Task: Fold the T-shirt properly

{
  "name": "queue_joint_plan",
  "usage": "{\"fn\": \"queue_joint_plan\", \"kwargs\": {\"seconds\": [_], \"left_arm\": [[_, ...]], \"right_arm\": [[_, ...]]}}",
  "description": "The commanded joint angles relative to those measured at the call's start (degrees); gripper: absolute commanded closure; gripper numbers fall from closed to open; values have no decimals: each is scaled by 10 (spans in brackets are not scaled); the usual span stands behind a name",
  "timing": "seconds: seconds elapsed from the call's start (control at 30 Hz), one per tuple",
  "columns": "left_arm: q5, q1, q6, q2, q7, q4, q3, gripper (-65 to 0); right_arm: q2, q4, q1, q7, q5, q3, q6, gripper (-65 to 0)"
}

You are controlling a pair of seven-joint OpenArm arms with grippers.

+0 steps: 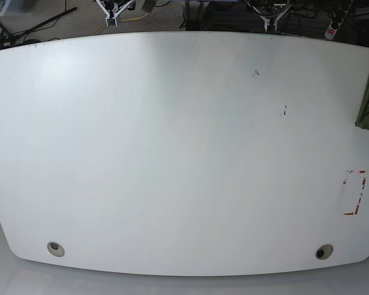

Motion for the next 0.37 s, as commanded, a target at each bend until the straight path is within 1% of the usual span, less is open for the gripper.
{"fn": "queue_joint_plan", "kwargs": {"seconds": [0.0,0.33], "left_arm": [[1,5,1,2,0,1,0,-399],[1,5,1,4,-6,2,-1,-399]], "right_arm": [[6,-1,-4,0,-6,0,-1,-159],[5,-2,2,0,-6,0,-1,-159]]}}
